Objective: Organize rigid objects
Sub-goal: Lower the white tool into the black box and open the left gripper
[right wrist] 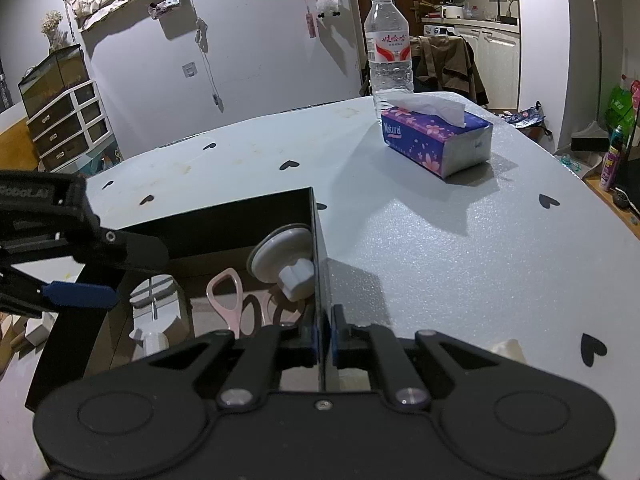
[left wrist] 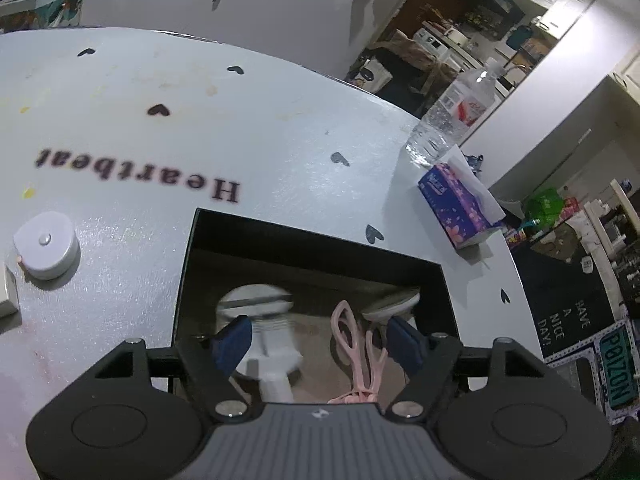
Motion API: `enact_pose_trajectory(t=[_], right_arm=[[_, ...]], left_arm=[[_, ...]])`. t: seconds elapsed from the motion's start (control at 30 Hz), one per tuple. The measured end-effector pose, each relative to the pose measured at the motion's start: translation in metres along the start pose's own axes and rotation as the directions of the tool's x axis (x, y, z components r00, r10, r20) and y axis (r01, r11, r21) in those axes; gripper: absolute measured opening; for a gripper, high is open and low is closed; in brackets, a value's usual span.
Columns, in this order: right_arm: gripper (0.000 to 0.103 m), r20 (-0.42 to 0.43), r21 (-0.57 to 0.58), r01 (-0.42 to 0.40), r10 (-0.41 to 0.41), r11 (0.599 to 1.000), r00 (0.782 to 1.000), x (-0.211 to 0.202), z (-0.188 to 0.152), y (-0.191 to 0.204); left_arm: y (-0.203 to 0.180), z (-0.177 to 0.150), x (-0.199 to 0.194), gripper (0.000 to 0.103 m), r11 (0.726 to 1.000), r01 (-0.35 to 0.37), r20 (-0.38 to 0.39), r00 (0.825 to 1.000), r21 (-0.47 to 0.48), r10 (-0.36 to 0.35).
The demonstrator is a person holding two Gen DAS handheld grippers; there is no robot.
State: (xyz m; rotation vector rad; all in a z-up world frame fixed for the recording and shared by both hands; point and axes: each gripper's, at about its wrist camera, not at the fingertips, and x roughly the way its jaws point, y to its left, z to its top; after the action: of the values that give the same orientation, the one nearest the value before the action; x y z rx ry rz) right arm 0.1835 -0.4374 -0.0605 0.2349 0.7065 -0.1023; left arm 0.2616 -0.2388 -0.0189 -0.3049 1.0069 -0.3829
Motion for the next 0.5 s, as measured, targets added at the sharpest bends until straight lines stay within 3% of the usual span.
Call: enact_pose_trajectory(t=[0.5], right_arm=[[0.006,0.000,-0.002,0.003,-0.003,1.000,1.000,0.000,0.000,0.000]], left_arm=[[-0.005,-0.006,-0.014,0.097,0.994,0.047,-0.038,0.998,0.094,-0.043]])
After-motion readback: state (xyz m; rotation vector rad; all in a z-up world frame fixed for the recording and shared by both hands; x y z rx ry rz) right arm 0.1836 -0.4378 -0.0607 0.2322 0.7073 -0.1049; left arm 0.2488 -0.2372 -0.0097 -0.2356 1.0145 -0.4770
